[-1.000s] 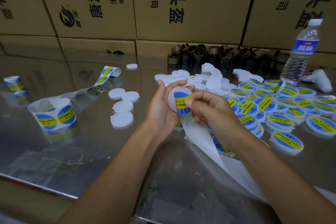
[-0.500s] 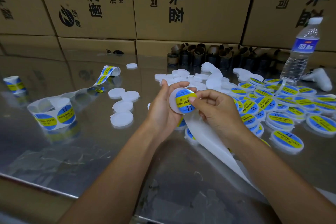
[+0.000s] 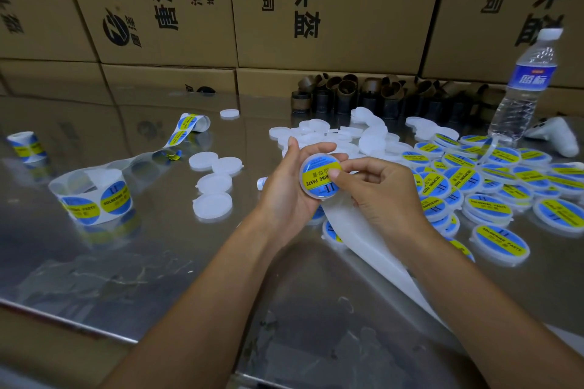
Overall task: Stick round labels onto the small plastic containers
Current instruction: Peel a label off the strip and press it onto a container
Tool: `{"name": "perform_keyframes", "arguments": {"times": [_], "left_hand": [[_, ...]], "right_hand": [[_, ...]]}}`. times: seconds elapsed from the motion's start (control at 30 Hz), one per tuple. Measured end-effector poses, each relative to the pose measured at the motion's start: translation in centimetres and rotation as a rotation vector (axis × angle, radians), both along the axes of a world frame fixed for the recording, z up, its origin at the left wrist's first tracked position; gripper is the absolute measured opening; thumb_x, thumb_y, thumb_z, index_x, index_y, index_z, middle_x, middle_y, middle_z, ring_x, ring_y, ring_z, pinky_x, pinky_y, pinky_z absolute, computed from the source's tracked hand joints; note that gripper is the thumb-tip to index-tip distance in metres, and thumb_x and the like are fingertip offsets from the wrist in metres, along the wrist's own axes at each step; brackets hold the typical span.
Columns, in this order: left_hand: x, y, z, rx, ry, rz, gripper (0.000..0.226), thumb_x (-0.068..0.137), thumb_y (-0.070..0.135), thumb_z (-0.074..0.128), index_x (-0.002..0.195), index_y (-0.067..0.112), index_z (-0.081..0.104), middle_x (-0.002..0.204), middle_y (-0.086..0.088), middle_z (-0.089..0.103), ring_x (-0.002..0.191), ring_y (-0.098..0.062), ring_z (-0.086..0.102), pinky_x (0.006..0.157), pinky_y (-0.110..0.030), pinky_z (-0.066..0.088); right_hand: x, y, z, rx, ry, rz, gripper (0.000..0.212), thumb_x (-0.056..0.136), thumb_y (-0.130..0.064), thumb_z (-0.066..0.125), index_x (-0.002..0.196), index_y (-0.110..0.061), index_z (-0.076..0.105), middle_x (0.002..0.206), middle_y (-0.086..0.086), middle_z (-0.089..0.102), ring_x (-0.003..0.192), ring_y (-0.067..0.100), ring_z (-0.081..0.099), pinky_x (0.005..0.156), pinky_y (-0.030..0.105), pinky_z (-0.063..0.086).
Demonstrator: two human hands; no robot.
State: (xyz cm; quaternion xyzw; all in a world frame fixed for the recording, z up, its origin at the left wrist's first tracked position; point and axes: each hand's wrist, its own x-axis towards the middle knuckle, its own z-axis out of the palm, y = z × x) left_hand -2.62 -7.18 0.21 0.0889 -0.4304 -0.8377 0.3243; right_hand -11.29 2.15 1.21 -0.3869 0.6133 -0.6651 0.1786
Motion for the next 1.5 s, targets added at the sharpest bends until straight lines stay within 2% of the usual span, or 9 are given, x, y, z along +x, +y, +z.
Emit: {"name": "perform_keyframes", "arguments": {"times": [0.27, 0.4, 0.57, 0.8, 0.97, 1.07, 1.27, 1.4, 1.5], "left_hand": [[0.0, 0.3, 0.0, -0.062, -0.037, 0.009, 0.032, 0.092, 0.035, 0.044, 0.092, 0.010, 0.063, 0.087, -0.007, 0.070, 0.085, -0.021, 0.068, 0.085, -0.034, 0.053], [0.1, 0.3, 0.0, -0.097, 0.007, -0.009, 0.016, 0.084, 0.011, 0.051, 0.095, 0.008, 0.063, 0.089, -0.009, 0.068, 0.086, -0.022, 0.067, 0.084, -0.033, 0.052], [0.1, 0.3, 0.0, -0.127, 0.001, -0.018, 0.026, 0.081, -0.007, 0.046, 0.096, 0.007, 0.063, 0.090, -0.010, 0.066, 0.086, -0.023, 0.068, 0.079, -0.029, 0.055], [0.2, 0.4, -0.1, -0.161, -0.009, -0.008, 0.031, 0.090, -0.010, 0.042, 0.100, 0.009, 0.063, 0.090, -0.006, 0.070, 0.084, -0.020, 0.070, 0.075, -0.027, 0.057], [0.2, 0.7, 0.0, -0.164, -0.001, -0.016, 0.031, 0.093, -0.010, 0.040, 0.107, 0.009, 0.060, 0.102, -0.012, 0.067, 0.090, -0.023, 0.069, 0.082, -0.028, 0.056], [0.1, 0.8, 0.0, -0.127, -0.014, -0.004, 0.027, 0.095, -0.007, 0.041, 0.109, 0.007, 0.058, 0.101, -0.014, 0.070, 0.091, -0.023, 0.069, 0.079, -0.027, 0.057], [0.0, 0.9, -0.1, -0.119, -0.077, 0.076, 0.013, 0.096, 0.001, 0.045, 0.104, 0.003, 0.055, 0.105, -0.019, 0.065, 0.098, -0.031, 0.064, 0.087, -0.034, 0.054], [0.0, 1.1, 0.0, -0.145, -0.060, 0.067, 0.013, 0.097, 0.002, 0.043, 0.100, 0.003, 0.055, 0.095, -0.014, 0.068, 0.087, -0.023, 0.068, 0.079, -0.028, 0.057], [0.0, 1.2, 0.1, -0.138, -0.055, 0.061, 0.014, 0.098, 0.005, 0.041, 0.100, 0.002, 0.054, 0.095, -0.014, 0.066, 0.083, -0.019, 0.070, 0.072, -0.026, 0.058]], "right_hand": [[-0.1, 0.0, -0.1, 0.018, -0.045, -0.002, 0.008, 0.078, -0.014, 0.074, 0.074, -0.015, 0.068, 0.054, -0.002, 0.057, 0.042, -0.003, 0.048, 0.048, 0.009, 0.038], [-0.1, 0.0, -0.1, 0.013, -0.061, 0.003, 0.008, 0.078, -0.013, 0.074, 0.074, -0.014, 0.067, 0.049, -0.007, 0.058, 0.042, -0.003, 0.049, 0.046, 0.008, 0.038], [-0.1, -0.1, -0.2, 0.017, -0.018, -0.035, 0.012, 0.078, -0.013, 0.074, 0.070, -0.016, 0.065, 0.050, -0.004, 0.057, 0.041, -0.003, 0.047, 0.047, 0.008, 0.036], [-0.1, -0.2, -0.4, 0.014, 0.056, -0.087, 0.012, 0.078, -0.015, 0.074, 0.069, -0.018, 0.065, 0.051, -0.002, 0.057, 0.044, -0.002, 0.049, 0.048, 0.007, 0.036], [0.0, -0.5, -0.8, -0.016, 0.259, -0.175, 0.017, 0.078, -0.018, 0.074, 0.068, -0.026, 0.062, 0.047, -0.011, 0.053, 0.050, 0.000, 0.051, 0.054, 0.012, 0.040], [0.0, -0.5, -1.0, -0.001, 0.365, -0.200, 0.020, 0.080, -0.020, 0.071, 0.067, -0.028, 0.058, 0.050, -0.011, 0.053, 0.050, 0.000, 0.050, 0.051, 0.013, 0.040], [-0.2, -0.5, -1.0, 0.013, 0.366, -0.225, 0.014, 0.081, -0.020, 0.069, 0.070, -0.023, 0.061, 0.054, -0.005, 0.059, 0.053, 0.003, 0.054, 0.054, 0.015, 0.042], [-0.2, -0.4, -0.9, -0.005, 0.392, -0.266, 0.014, 0.078, -0.024, 0.072, 0.068, -0.019, 0.064, 0.051, 0.004, 0.062, 0.056, 0.017, 0.061, 0.061, 0.023, 0.045], [-0.3, -0.5, -0.9, -0.015, 0.404, -0.276, 0.015, 0.078, -0.025, 0.073, 0.068, -0.017, 0.065, 0.050, 0.004, 0.062, 0.056, 0.018, 0.061, 0.061, 0.022, 0.043]]}}
